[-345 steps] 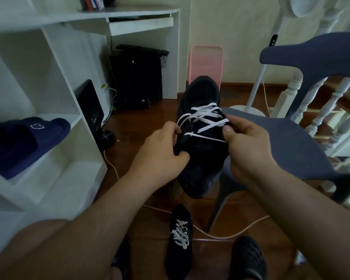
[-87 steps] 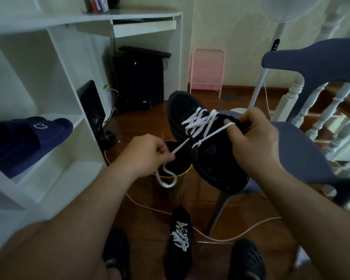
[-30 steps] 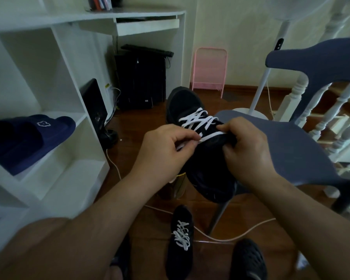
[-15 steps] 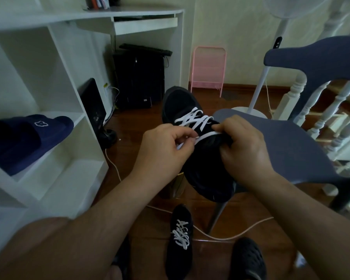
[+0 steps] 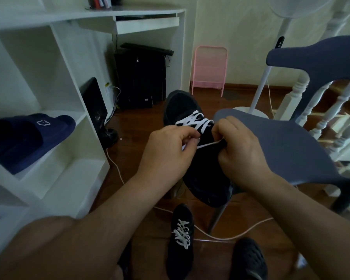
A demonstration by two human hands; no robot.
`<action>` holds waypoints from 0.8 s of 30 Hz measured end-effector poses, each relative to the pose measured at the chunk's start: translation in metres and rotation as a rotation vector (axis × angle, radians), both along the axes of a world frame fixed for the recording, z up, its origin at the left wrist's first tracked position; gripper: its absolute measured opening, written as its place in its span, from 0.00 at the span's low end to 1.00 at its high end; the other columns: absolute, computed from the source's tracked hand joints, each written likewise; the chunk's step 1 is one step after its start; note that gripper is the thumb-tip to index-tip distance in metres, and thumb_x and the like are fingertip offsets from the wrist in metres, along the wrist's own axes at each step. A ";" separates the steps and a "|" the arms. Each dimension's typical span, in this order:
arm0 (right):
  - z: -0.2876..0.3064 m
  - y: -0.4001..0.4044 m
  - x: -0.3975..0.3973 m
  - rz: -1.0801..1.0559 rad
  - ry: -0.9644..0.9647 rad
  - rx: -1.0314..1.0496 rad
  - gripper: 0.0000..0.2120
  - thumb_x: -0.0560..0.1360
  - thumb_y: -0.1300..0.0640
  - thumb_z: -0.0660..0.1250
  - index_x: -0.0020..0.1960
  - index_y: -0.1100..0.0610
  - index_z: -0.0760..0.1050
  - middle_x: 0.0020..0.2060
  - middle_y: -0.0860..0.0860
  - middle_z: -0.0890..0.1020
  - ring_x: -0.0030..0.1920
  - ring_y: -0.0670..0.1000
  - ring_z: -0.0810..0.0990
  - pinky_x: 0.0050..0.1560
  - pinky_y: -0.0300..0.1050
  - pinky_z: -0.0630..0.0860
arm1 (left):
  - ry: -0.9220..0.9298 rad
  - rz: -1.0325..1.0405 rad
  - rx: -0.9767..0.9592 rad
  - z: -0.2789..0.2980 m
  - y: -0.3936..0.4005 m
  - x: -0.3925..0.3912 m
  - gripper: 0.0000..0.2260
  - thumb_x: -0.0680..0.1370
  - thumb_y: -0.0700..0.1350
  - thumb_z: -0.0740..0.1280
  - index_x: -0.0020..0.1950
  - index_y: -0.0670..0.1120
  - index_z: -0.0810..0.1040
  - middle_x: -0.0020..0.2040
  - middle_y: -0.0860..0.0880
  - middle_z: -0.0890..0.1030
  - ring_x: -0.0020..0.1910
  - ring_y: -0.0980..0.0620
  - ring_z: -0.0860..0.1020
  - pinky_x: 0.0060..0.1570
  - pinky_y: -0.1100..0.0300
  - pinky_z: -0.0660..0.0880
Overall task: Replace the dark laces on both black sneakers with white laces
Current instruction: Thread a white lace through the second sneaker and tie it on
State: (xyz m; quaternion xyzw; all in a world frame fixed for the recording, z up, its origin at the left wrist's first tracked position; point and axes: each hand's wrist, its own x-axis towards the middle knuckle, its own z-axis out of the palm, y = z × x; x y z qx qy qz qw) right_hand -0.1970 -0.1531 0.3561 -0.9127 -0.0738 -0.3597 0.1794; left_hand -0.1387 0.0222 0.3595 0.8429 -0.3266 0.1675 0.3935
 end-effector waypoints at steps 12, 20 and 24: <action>0.009 0.004 -0.005 0.047 -0.075 -0.066 0.06 0.76 0.60 0.57 0.45 0.59 0.73 0.40 0.52 0.73 0.37 0.55 0.71 0.31 0.54 0.71 | 0.318 -0.069 -0.271 -0.009 -0.010 -0.012 0.09 0.82 0.47 0.71 0.56 0.61 0.77 0.46 0.57 0.83 0.48 0.61 0.82 0.49 0.53 0.83; 0.009 0.003 -0.007 0.034 0.001 -0.054 0.06 0.75 0.61 0.57 0.48 0.56 0.72 0.41 0.49 0.74 0.38 0.52 0.71 0.34 0.54 0.73 | 0.263 -0.065 -0.265 -0.012 -0.013 -0.011 0.09 0.84 0.47 0.68 0.62 0.58 0.83 0.55 0.60 0.84 0.57 0.62 0.81 0.58 0.53 0.81; 0.013 0.006 -0.008 -0.079 0.126 0.190 0.08 0.75 0.61 0.66 0.51 0.50 0.71 0.41 0.44 0.76 0.41 0.47 0.75 0.38 0.42 0.76 | 0.267 -0.029 -0.243 -0.013 -0.013 -0.008 0.07 0.84 0.48 0.68 0.57 0.61 0.82 0.52 0.62 0.83 0.55 0.64 0.80 0.55 0.59 0.80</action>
